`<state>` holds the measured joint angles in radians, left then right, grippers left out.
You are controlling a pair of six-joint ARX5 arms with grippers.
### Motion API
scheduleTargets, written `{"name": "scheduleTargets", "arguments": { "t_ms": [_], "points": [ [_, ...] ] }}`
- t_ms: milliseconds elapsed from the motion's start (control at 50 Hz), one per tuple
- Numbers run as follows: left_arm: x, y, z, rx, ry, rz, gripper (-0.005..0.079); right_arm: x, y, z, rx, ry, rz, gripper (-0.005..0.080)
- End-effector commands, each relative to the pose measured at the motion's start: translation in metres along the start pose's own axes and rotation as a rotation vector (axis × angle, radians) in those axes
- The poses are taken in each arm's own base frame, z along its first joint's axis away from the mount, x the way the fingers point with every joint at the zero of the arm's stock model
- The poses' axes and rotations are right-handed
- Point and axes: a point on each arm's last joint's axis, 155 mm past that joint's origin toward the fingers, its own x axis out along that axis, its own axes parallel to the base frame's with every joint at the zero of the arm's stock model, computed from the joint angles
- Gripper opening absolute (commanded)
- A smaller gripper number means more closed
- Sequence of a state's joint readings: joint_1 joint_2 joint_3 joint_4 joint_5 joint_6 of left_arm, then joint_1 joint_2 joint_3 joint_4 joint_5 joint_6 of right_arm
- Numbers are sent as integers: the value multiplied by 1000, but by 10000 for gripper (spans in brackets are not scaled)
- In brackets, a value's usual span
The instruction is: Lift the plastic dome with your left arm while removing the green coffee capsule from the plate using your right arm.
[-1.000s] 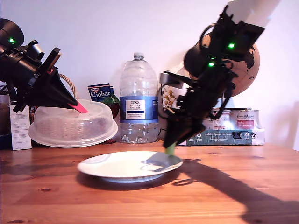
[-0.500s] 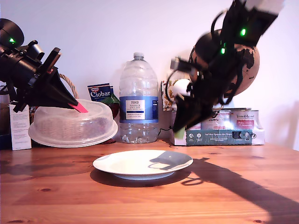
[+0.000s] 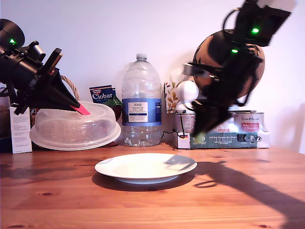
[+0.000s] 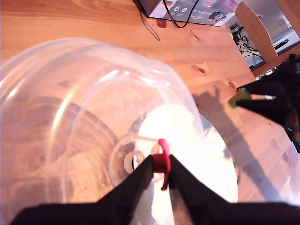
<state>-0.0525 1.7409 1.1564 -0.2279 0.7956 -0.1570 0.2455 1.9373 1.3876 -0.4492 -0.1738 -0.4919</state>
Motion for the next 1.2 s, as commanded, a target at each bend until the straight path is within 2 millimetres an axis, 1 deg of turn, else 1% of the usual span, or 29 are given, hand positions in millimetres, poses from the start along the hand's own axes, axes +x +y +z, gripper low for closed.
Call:
{"name": "scheduleTargets", "arguments": {
  "t_ms": [0,160,520,720,880,1180],
  "points": [
    [-1,-5,2,9,-7,-13,-24,-1,-4,-2,1,5,-6,257],
    [-1,-5,2,9,-7,-13,-24,-3,-22,-13,28,27,-44,257],
    [-1,-5,2,10,-8,-16,-24,-9,-50,-33,73,53,-79,257],
    [-1,-5,3,10,-11,-16,-24,-8,-57,-41,84,66,-84,257],
    [-1,-5,3,7,-11,-16,-24,3,-56,-53,98,98,-67,257],
    [-1,-5,3,6,-11,-17,-24,12,-55,-58,103,107,-59,257]
  ]
}}
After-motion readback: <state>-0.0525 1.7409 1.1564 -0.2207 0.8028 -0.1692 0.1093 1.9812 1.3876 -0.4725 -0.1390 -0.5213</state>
